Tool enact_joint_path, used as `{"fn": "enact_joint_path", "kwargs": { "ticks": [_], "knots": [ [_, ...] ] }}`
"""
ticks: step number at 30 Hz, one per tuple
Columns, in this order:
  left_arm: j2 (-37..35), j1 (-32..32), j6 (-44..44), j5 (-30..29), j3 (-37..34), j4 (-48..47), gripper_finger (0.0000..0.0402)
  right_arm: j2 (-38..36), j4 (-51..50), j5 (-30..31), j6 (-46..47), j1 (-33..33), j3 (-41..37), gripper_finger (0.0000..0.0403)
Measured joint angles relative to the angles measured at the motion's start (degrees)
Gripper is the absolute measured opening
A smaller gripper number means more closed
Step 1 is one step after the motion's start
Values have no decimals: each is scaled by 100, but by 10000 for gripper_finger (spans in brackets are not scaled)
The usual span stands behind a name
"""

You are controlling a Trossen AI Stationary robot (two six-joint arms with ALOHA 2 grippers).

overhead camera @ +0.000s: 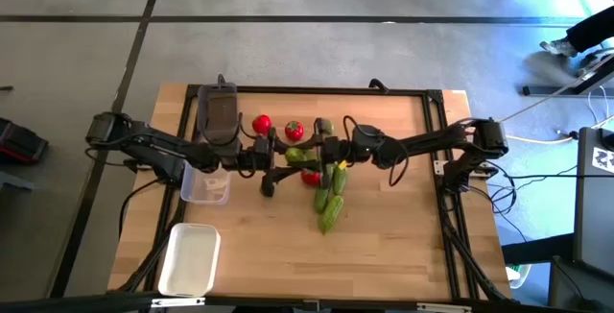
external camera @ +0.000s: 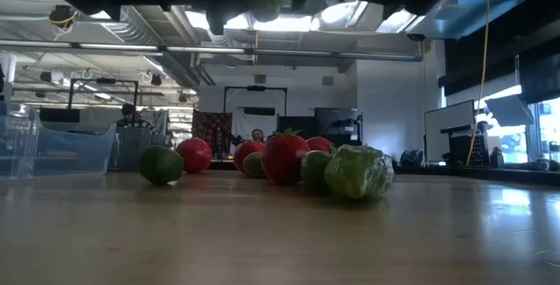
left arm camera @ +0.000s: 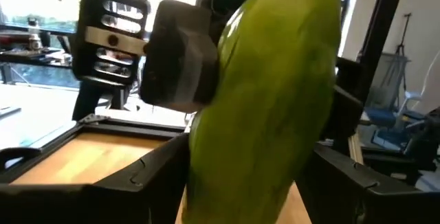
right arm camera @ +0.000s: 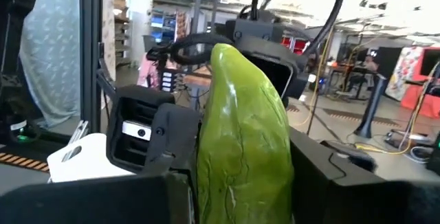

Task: Sort produce into baskets
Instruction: Put the cucumber into the black bin

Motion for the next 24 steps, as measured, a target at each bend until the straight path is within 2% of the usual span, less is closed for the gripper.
{"fn": "enact_joint_path", "kwargs": {
  "ticks": [6, 11, 15, 20, 24],
  "knots": [
    [49, -15, 21, -63, 20, -252, 234, 106, -71, -120, 18, 30, 138, 129],
    [49, -15, 63, -99, 20, -254, 182, 102, -72, -140, 398, 22, 141, 134],
    [49, -15, 92, -118, 19, -264, 145, 94, -93, -126, 534, 20, 141, 173],
    [52, -15, 116, -115, 9, -281, 147, -25, -285, -122, 603, 17, 141, 238],
    [52, -17, -3, -272, 4, -510, 161, -516, -981, -97, 599, 17, 141, 265]
  ]
}}
